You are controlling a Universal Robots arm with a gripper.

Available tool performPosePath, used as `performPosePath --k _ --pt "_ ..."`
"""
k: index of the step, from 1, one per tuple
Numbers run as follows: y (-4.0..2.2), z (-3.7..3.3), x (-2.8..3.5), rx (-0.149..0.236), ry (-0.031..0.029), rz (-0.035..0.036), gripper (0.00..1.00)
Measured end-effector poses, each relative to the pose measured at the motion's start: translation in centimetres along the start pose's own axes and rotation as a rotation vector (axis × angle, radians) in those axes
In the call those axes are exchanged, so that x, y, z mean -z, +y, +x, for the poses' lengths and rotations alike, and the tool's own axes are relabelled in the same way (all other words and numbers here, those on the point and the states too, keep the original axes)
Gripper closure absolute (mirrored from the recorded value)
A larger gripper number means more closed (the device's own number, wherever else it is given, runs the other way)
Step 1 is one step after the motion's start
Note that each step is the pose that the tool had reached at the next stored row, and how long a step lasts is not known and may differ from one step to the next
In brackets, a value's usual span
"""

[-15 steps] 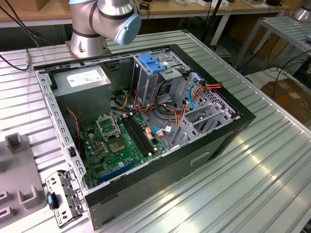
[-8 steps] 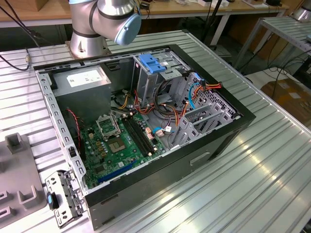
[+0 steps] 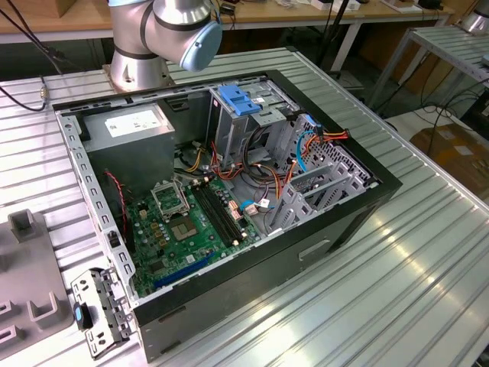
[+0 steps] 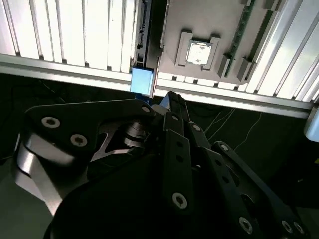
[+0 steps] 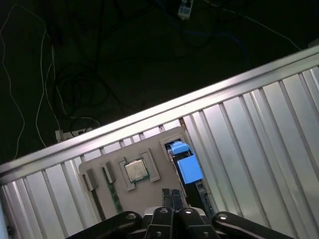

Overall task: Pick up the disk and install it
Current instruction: 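Pick up the disk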

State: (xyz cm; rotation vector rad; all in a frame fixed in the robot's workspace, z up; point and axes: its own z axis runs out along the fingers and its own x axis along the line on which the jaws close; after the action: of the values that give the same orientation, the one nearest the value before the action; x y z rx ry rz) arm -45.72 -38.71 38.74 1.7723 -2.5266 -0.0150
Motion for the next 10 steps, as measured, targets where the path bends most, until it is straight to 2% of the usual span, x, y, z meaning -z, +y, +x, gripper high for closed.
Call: performPosePath --k 4,10 --pt "0.00 0.00 0.00 0.055 0.0022 0.0021 0.89" --pt "0.00 0.00 0.00 0.177 0.0070 0.0070 0.89"
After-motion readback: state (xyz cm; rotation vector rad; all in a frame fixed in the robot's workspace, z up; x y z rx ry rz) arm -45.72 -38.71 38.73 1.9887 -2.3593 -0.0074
